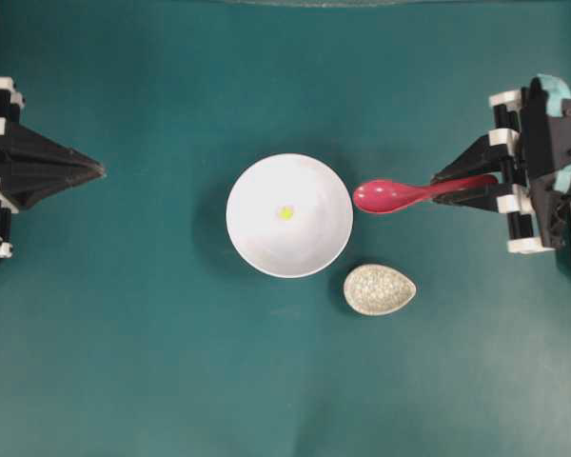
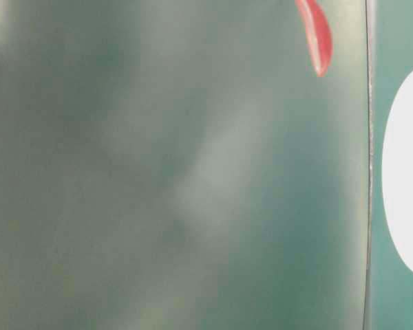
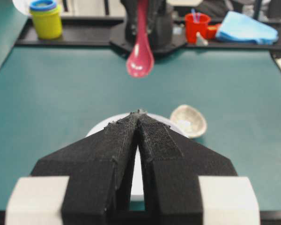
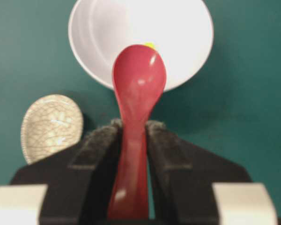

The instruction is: Scoop the yellow hexagonal prism block from the bowl with a spoon using the right arm.

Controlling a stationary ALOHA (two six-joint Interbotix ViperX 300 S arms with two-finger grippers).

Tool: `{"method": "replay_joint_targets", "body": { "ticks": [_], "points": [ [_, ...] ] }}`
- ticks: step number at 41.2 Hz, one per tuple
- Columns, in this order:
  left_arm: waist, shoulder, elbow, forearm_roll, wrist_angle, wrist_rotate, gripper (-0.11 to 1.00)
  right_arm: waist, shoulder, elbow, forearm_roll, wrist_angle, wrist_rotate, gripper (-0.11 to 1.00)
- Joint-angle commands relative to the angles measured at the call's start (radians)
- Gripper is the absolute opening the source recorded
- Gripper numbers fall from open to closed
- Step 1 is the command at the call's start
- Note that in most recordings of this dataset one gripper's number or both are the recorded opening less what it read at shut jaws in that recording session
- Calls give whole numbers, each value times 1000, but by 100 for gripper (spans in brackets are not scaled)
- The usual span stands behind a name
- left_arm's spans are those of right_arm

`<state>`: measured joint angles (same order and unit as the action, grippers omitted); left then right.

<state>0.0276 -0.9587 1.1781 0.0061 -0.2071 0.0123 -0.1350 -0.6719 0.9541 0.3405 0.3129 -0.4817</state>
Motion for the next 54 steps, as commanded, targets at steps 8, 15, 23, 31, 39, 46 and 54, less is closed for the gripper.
{"method": "replay_joint_targets", "body": {
  "ticks": [8, 15, 23, 31, 39, 46, 54],
  "points": [
    [15, 8, -28, 5, -5, 3, 3, -6, 89, -126, -66, 43, 8, 25],
    [25, 8, -29, 5, -5, 3, 3, -12, 175, -181, -67, 87, 9, 25],
    [25, 3, -29, 3, -5, 3, 3, -12, 267, -252, -66, 156, 11, 25],
    [25, 2, -29, 5, -5, 3, 3, -12, 353, -322, -66, 222, 12, 25],
    [25, 2, -29, 5, -5, 3, 3, -12, 439, -399, -66, 310, 12, 25],
    [26, 0, -29, 3, -5, 3, 3, -12, 512, -454, -67, 350, 12, 25],
    [25, 0, -29, 3, -5, 3, 3, -12, 566, -474, -66, 351, 12, 25]
  ]
}}
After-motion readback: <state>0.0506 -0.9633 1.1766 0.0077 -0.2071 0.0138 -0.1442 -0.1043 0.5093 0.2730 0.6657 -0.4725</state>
